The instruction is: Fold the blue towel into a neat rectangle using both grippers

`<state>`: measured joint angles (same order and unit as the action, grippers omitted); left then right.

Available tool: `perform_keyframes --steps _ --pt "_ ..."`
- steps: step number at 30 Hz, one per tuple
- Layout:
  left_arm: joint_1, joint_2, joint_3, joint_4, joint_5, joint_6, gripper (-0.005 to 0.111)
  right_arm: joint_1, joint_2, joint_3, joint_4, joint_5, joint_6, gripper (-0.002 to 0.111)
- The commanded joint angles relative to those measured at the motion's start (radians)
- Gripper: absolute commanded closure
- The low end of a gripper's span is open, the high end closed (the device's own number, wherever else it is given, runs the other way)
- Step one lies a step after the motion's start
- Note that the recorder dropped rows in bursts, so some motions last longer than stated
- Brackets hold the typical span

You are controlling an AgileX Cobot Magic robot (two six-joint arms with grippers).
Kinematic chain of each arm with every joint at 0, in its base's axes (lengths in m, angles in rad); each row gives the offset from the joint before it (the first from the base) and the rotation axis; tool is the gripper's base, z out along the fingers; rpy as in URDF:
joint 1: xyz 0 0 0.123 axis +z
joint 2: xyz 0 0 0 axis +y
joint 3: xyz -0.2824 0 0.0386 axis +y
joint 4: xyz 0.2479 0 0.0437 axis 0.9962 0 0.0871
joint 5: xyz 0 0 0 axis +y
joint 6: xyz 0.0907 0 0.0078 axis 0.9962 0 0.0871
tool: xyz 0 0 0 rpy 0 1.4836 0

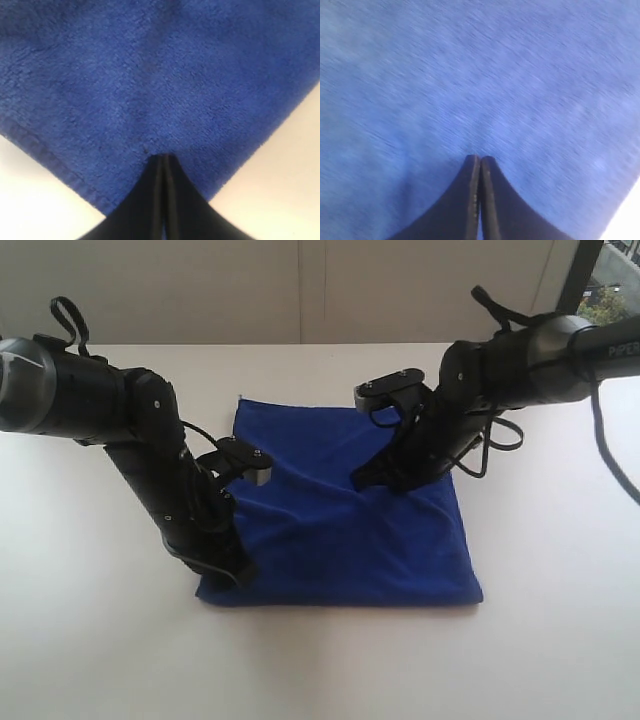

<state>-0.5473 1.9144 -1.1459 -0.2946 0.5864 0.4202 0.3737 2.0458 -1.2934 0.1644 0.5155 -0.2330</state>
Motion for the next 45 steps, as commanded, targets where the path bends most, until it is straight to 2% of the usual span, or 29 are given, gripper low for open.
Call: perform_keyframes --steps 1,13,22,32,39,45 --pt "-0.001 0.03 0.028 0.087 0.063 -0.007 0.107 -0.036 -0.013 0.006 -0.057 0.053 0.036 0.108" --pt "-0.001 0.014 -0.007 0.087 0.104 -0.027 0.107 -0.092 -0.019 0.006 -0.085 0.111 0.063 0.108" --pt "-0.001 -0.082 -0.074 0.083 0.125 -0.098 0.107 -0.105 -0.176 0.027 -0.084 0.203 0.107 0.108" --pt "-0.001 -0.092 -0.07 0.062 0.142 -0.139 0.107 -0.074 -0.295 0.228 0.046 0.21 0.096 0.108" --pt "-0.001 -0.073 -0.068 0.063 0.103 -0.189 0.107 0.023 -0.298 0.305 0.075 0.193 0.096 0.108" --pt "-0.001 -0.059 -0.014 0.065 0.057 -0.189 0.107 0.036 -0.29 0.378 0.067 0.17 0.096 0.108"
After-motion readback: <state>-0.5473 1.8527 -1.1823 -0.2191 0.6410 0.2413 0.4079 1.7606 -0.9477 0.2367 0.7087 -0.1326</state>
